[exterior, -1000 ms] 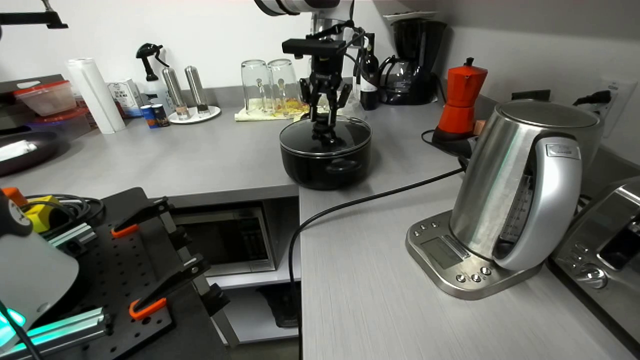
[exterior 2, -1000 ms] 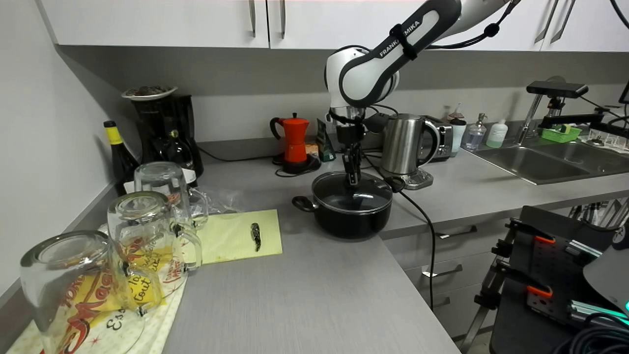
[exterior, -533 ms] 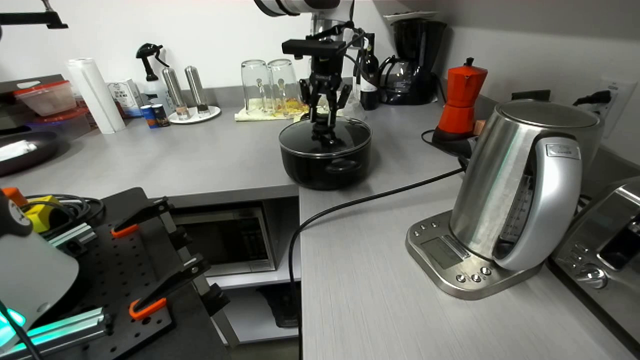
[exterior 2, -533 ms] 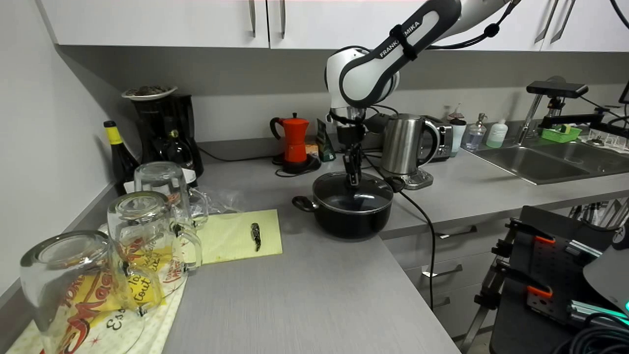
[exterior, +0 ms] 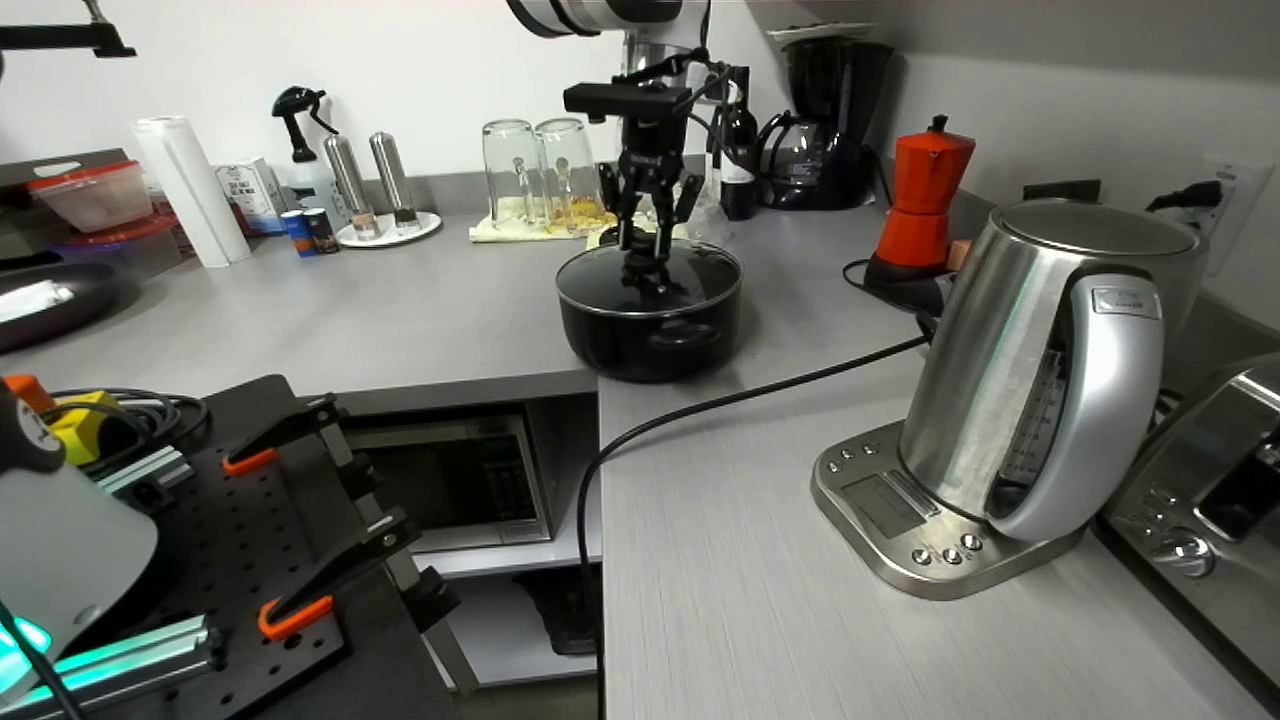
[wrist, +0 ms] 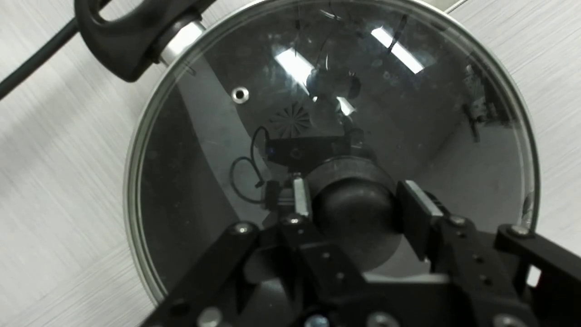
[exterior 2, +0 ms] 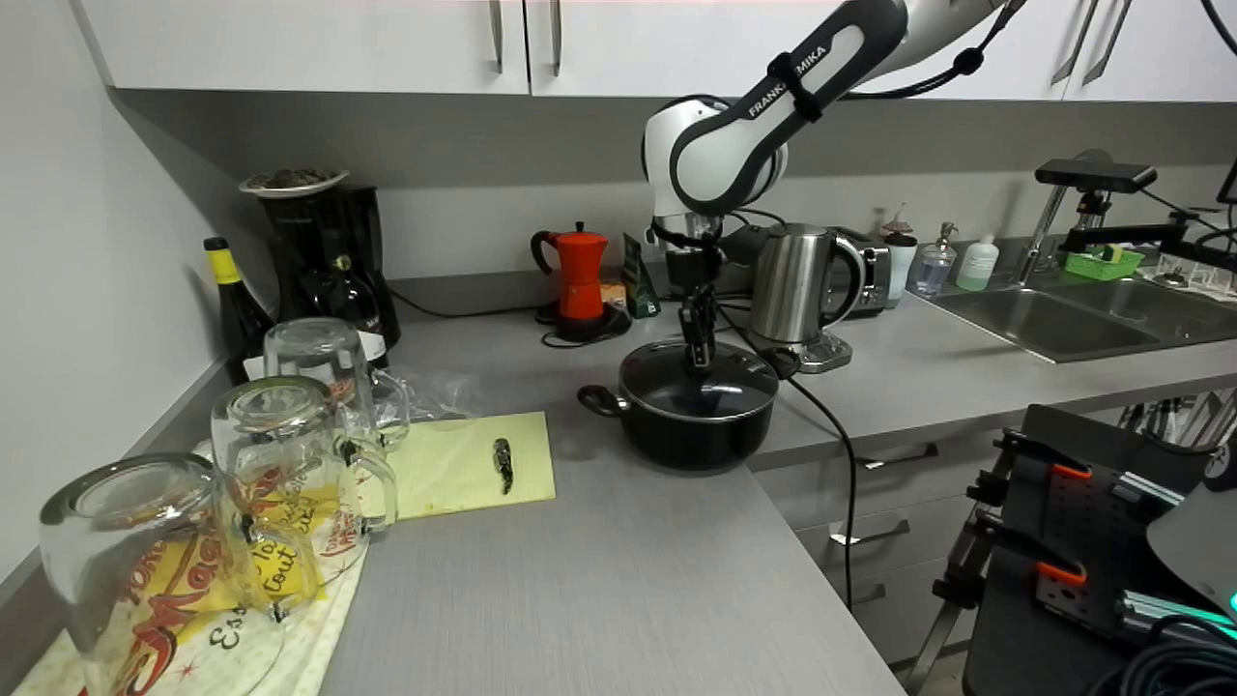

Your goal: Pick up the lid and cover the pot

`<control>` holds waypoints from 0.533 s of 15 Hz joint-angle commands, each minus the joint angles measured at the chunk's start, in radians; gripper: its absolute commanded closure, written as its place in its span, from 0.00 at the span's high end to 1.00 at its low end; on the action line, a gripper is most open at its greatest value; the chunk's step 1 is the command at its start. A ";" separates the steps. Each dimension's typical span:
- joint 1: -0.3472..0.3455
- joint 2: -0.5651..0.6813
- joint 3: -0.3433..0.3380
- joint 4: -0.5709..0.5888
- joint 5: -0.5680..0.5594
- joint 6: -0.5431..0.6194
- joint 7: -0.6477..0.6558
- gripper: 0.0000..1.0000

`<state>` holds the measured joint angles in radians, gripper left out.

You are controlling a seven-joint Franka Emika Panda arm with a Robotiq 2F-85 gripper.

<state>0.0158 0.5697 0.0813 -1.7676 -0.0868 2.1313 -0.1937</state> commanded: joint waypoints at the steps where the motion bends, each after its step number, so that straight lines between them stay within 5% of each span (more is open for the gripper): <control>1: 0.007 -0.026 -0.008 -0.011 0.004 -0.026 0.003 0.77; 4: 0.009 -0.033 -0.008 -0.014 0.000 -0.023 0.004 0.97; 8: 0.015 -0.068 -0.006 -0.042 -0.003 -0.006 0.008 1.00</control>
<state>0.0178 0.5525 0.0814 -1.7688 -0.0869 2.1297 -0.1938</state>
